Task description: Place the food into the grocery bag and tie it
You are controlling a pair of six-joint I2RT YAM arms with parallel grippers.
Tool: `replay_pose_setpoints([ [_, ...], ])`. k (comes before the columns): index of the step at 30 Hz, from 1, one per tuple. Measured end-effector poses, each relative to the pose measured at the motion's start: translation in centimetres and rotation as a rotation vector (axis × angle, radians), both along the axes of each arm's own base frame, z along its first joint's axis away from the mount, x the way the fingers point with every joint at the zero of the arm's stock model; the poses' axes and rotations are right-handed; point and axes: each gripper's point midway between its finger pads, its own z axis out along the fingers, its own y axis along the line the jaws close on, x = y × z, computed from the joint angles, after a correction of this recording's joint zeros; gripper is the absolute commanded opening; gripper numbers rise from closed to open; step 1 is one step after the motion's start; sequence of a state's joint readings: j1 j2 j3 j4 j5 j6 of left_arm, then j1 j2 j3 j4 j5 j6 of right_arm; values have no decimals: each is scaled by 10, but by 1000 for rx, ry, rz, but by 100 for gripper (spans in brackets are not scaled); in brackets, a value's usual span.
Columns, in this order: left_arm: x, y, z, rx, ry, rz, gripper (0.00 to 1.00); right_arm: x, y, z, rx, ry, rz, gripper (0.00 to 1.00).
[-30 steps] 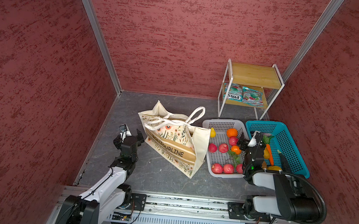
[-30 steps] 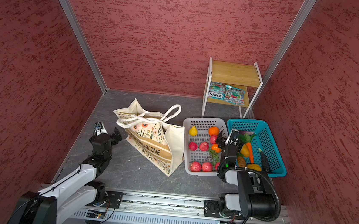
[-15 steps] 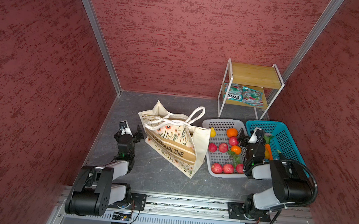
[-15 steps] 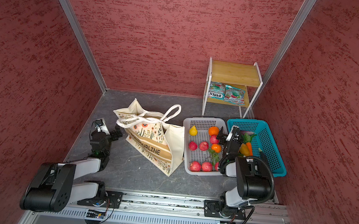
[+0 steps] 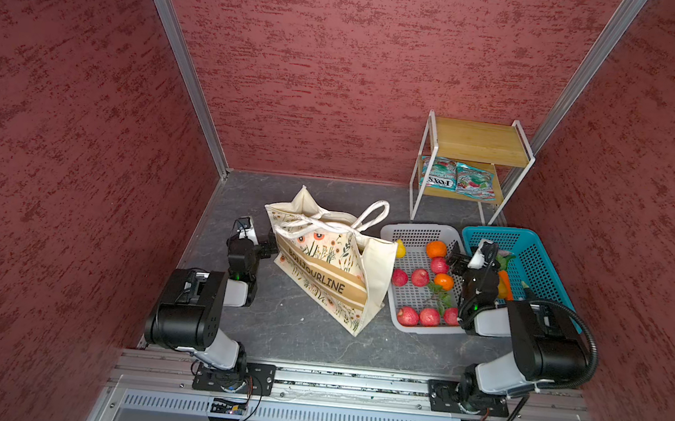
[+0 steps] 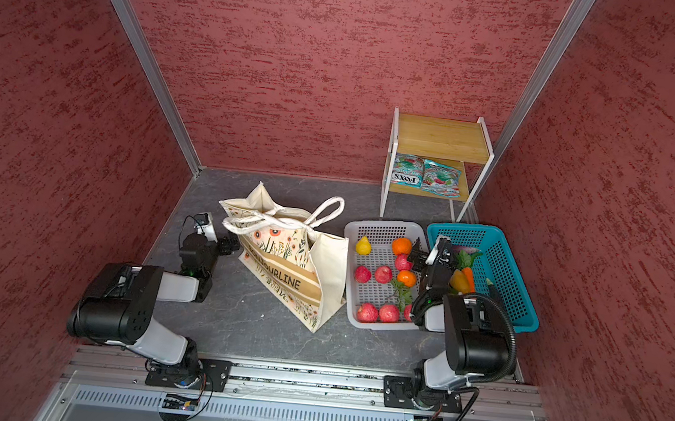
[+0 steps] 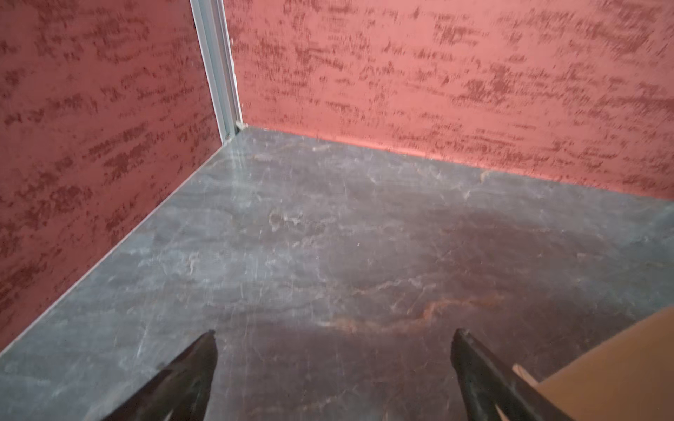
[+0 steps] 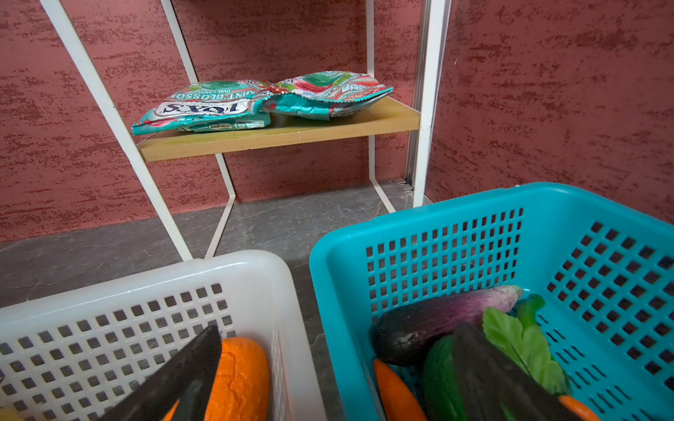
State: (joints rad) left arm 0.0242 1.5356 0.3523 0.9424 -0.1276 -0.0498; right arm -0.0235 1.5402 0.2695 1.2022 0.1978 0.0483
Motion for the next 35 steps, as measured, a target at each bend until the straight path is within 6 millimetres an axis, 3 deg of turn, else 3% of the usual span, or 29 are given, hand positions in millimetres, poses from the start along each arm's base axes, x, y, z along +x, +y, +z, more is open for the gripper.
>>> replay_pose_setpoints([
  [35, 0, -5, -2, 21, 10, -7, 99, 0, 0, 0, 0, 0, 0, 99],
])
